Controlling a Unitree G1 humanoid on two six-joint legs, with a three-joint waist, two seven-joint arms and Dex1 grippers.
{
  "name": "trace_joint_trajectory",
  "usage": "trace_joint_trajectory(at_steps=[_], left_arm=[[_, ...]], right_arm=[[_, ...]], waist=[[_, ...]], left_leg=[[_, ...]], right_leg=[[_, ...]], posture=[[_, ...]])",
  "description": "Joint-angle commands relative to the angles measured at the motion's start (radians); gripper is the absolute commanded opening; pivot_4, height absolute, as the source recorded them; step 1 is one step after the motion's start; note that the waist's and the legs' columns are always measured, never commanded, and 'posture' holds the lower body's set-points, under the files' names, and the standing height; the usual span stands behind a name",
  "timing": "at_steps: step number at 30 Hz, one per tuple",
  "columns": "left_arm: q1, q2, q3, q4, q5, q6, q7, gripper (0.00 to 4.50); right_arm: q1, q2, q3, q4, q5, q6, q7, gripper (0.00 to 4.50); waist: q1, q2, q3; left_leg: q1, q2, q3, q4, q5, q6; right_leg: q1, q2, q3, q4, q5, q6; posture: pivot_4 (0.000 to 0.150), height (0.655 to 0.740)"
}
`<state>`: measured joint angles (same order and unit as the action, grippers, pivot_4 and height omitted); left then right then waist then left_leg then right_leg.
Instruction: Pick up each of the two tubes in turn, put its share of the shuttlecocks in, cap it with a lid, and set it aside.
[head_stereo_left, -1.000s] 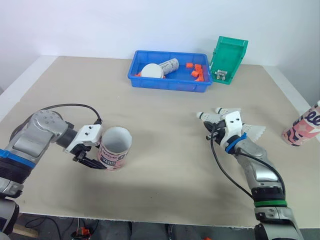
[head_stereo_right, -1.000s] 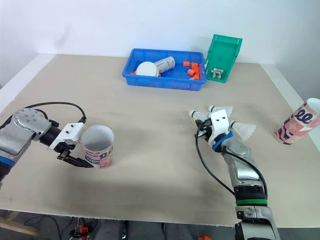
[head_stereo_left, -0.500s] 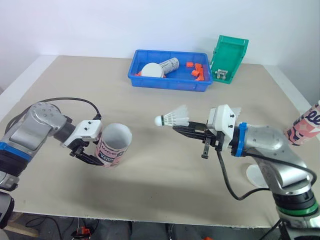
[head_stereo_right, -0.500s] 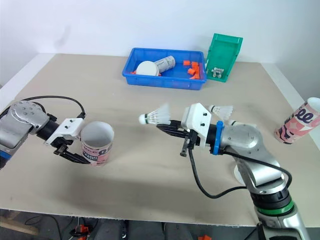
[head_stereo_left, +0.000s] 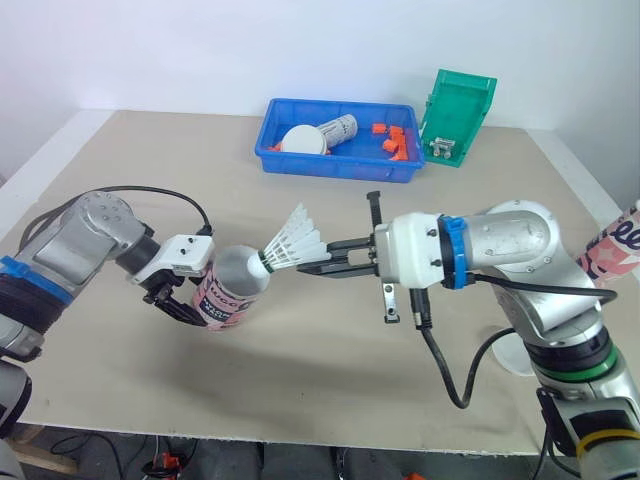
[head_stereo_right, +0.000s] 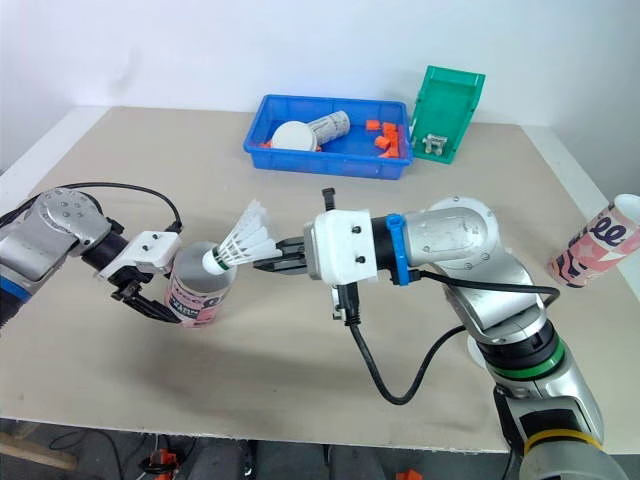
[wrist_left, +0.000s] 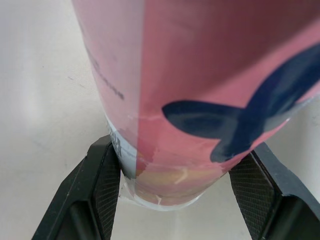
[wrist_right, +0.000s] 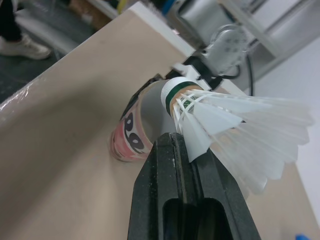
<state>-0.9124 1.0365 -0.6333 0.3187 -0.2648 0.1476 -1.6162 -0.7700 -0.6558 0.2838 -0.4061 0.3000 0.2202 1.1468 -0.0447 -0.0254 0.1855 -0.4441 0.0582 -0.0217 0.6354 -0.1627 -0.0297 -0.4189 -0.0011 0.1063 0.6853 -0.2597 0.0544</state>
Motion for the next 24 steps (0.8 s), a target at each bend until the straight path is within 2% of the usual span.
trace_joint_trajectory(at_steps=[1, 9, 12, 14, 15, 16, 21, 24], left_arm=[[-0.033, -0.013, -0.024, 0.013, 0.003, -0.004, 0.002, 2.88], [-0.048, -0.033, -0.039, 0.001, -0.008, 0.011, 0.002, 2.88], [-0.047, -0.034, -0.037, -0.002, -0.01, 0.017, 0.002, 2.88], [-0.043, -0.034, -0.036, -0.002, -0.007, 0.019, 0.002, 2.88], [-0.04, -0.034, -0.034, -0.003, -0.006, 0.019, 0.002, 2.88], [-0.038, -0.033, -0.033, -0.005, -0.005, 0.021, 0.002, 2.88], [-0.027, -0.024, -0.03, -0.021, -0.012, 0.032, 0.002, 2.88], [-0.015, -0.016, -0.025, -0.032, -0.011, 0.034, 0.002, 2.88]], right_arm=[[-0.066, 0.028, 0.034, 0.051, -0.054, -0.061, 0.025, 0.04], [-0.151, 0.092, 0.126, 0.211, -0.196, -0.188, 0.058, 0.04], [-0.185, 0.105, 0.106, 0.24, -0.184, -0.157, 0.069, 1.0], [-0.176, 0.071, 0.03, 0.188, -0.062, -0.067, 0.112, 2.08], [-0.169, 0.057, 0.003, 0.165, -0.018, -0.034, 0.127, 2.23], [-0.158, 0.045, -0.026, 0.14, 0.031, -0.013, 0.141, 2.88], [-0.077, -0.014, -0.146, 0.046, 0.166, 0.106, 0.108, 2.88], [0.08, -0.075, -0.299, 0.009, 0.193, 0.187, -0.003, 2.88]], waist=[[0.0, 0.0, 0.0], [0.001, 0.0, 0.0], [0.001, 0.0, 0.0], [0.004, 0.0, 0.0], [0.004, 0.0, 0.0], [0.008, 0.0, 0.0], [0.009, 0.0, 0.0], [0.015, -0.001, -0.001]], left_leg=[[0.0, 0.0, 0.001, 0.0, 0.0, 0.0], [0.0, 0.0, 0.001, 0.0, 0.0, 0.0], [0.0, 0.0, 0.001, 0.0, 0.0, 0.0], [0.0, 0.0, 0.0, 0.001, 0.0, 0.0], [0.0, 0.0, 0.0, 0.001, 0.0, 0.0], [0.0, 0.0, 0.0, 0.001, 0.0, 0.0], [-0.001, -0.001, 0.0, 0.0, 0.0, 0.0], [-0.001, -0.001, -0.001, 0.0, 0.0, 0.0]], right_leg=[[0.0, 0.0, 0.0, 0.0, 0.0, 0.0], [0.0, 0.0, 0.001, 0.0, 0.001, 0.001], [-0.001, 0.0, 0.001, 0.001, 0.002, 0.002], [-0.001, 0.0, 0.0, 0.003, 0.001, 0.002], [-0.001, 0.0, 0.0, 0.003, 0.001, 0.001], [-0.001, 0.0, 0.0, 0.003, 0.001, 0.001], [0.0, -0.001, 0.0, 0.002, 0.0, 0.003], [0.0, -0.001, -0.001, 0.003, 0.0, 0.003]], posture=[[0.15, 0.7038], [0.15, 0.7038], [0.15, 0.7038], [0.15, 0.7038], [0.15, 0.7038], [0.15, 0.7038], [0.15, 0.7038], [0.15, 0.7038]])
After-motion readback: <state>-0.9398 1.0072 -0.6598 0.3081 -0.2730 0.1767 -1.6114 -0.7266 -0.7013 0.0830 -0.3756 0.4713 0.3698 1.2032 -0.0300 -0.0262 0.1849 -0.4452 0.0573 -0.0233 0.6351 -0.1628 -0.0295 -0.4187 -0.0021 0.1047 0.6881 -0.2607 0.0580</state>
